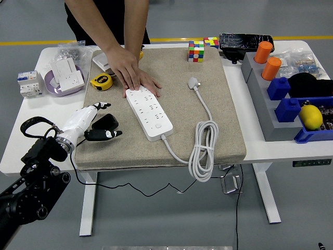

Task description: Pick up the plug,place it near the board,insert it into the board,press the button

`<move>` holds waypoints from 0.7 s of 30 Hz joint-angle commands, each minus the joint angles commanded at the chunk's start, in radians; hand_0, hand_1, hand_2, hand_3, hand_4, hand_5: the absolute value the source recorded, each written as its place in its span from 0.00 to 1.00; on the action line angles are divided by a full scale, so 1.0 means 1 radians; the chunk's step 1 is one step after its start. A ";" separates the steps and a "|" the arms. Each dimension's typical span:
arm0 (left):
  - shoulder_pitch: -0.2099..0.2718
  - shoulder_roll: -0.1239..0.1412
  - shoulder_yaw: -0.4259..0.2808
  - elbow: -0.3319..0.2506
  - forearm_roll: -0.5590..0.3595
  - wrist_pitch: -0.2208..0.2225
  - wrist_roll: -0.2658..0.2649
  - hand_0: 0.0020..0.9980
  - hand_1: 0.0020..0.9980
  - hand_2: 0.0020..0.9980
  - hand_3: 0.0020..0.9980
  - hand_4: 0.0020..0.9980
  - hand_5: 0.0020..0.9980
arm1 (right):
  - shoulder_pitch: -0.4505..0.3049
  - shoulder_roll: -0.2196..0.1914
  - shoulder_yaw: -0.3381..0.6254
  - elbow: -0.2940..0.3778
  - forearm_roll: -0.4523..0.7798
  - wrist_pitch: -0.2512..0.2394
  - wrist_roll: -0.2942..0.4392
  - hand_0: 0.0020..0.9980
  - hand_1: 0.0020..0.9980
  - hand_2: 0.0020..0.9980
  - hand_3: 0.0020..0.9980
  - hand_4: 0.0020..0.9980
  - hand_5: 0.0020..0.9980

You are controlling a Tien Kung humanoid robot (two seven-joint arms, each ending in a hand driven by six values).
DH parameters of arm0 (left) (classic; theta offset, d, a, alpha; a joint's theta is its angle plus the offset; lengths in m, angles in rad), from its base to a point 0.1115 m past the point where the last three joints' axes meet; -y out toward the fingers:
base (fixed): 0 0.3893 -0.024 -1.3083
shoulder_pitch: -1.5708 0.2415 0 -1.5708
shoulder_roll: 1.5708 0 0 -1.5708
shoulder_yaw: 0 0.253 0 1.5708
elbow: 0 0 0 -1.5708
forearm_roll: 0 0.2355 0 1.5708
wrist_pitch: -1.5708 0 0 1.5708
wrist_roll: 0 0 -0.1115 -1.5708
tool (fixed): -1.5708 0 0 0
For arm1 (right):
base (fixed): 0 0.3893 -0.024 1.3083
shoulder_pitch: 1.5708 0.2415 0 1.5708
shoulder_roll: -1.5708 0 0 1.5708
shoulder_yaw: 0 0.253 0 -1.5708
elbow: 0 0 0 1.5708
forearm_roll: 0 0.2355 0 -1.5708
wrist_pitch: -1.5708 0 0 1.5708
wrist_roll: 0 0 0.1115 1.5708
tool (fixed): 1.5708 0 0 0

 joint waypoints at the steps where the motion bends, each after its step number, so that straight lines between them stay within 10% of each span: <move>1: -0.001 0.000 0.001 0.003 0.004 0.002 0.000 0.79 0.82 0.79 0.82 1.00 0.42 | 0.000 0.000 0.000 0.000 0.000 0.000 0.000 0.94 0.84 0.78 0.80 1.00 1.00; 21: -0.013 -0.007 0.005 0.049 0.035 0.055 -0.004 0.70 0.74 0.69 0.72 1.00 0.31 | 0.001 -0.002 -0.004 0.000 0.003 0.001 0.001 0.94 0.84 0.78 0.80 1.00 1.00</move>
